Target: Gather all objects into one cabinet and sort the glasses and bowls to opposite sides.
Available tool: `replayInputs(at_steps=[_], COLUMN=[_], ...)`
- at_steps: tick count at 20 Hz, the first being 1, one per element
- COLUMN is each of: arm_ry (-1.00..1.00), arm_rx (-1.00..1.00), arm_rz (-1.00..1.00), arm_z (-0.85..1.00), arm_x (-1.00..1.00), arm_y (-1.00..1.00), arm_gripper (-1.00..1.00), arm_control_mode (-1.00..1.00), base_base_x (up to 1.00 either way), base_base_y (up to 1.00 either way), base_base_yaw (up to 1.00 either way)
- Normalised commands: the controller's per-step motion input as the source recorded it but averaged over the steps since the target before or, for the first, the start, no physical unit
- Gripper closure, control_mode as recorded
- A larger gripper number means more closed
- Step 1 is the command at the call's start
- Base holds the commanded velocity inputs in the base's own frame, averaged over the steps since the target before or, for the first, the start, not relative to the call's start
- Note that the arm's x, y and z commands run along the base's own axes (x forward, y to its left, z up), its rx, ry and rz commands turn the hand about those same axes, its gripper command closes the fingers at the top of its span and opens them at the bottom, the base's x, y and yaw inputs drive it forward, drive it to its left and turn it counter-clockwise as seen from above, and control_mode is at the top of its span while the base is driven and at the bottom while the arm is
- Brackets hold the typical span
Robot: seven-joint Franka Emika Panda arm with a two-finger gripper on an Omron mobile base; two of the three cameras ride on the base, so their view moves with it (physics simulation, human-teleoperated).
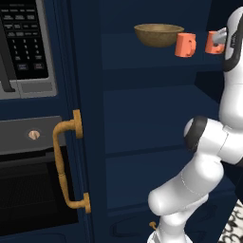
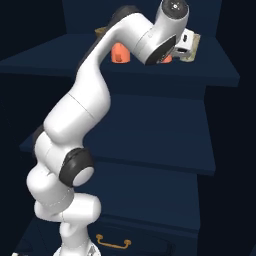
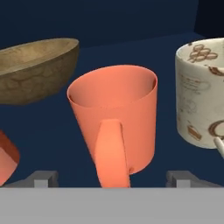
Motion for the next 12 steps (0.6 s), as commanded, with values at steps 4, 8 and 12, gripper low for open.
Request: replayInputs(at_steps=[4,8,12], arm_ry=[0.11,-0.01,-0.17], arm_rx=[0.0,0.0,0.0], arm_rz=[0.04,0.02,0.01], arm_z=[-0.03,-0.16,-0.83], arm_x=[-0.58,-0.75,-0.5], arm_y=[-0.03,0.05,0.39], arm_gripper=[-1.0,-1.0,-1.0], arm_control_mode=[-1.0,-1.0,-1.0], base_base_x=[0.0,0.0,0.0], base_base_y=[0.0,0.0,0.0], base_base_yaw=[0.0,0.0,0.0])
